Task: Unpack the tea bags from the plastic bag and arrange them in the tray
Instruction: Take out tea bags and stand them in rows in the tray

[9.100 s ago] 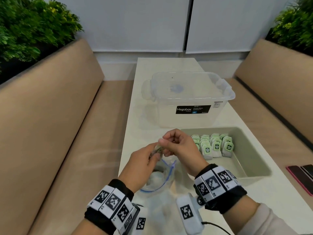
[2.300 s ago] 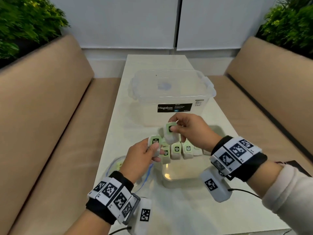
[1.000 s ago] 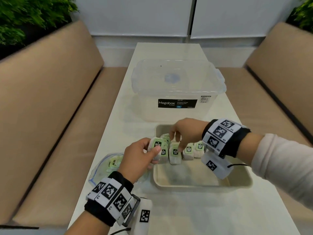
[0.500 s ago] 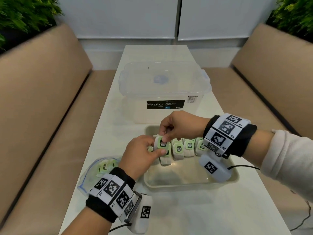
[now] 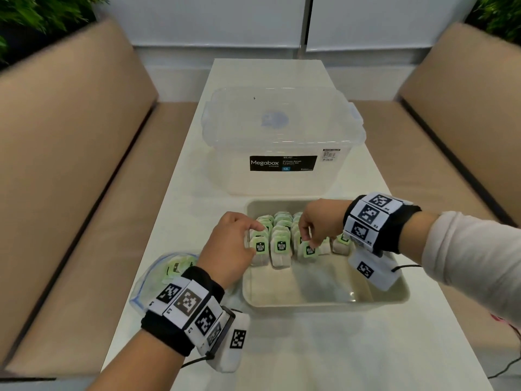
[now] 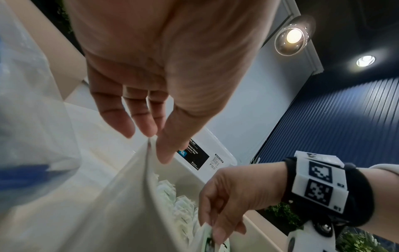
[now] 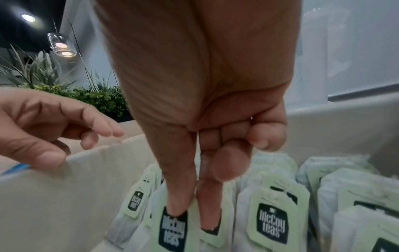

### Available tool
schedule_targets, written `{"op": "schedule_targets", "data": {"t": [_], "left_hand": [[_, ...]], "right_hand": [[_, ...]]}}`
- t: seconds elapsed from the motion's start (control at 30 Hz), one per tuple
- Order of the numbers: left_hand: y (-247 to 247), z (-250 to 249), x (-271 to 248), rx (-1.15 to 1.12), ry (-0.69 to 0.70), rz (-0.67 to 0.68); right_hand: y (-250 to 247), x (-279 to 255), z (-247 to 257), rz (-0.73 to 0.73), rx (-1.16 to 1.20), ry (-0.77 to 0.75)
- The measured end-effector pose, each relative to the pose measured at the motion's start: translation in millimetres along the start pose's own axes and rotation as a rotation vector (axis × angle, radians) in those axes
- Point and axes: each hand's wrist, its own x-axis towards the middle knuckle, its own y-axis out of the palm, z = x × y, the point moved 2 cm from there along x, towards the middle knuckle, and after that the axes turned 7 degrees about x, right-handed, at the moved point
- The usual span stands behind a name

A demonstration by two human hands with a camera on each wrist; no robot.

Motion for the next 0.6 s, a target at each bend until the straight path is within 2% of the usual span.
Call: {"op": "schedule_targets", "data": {"t": [0.27,0.43,0.5,0.6], "left_hand": [[0.2,5.4,5.0,0.004,-0.051,0.011],[1.5,7.6,5.3,0.007,-0.052,0.007],[1.7,7.3,5.5,0.010,-0.050,0.008],[1.2,7.1,5.5,0.008,-0.054,0.011]], "right_hand": [[2.6,12.8,3.0,-0.034,-0.127,0.017],[-2.3,6.4,-4.9,-0.165,-0.109,-0.005],[2.5,2.1,-5.5,-0.065,-0.084,-0.048],[19.5,0.8,-3.5,0.204,-0.107,-0.046]]}}
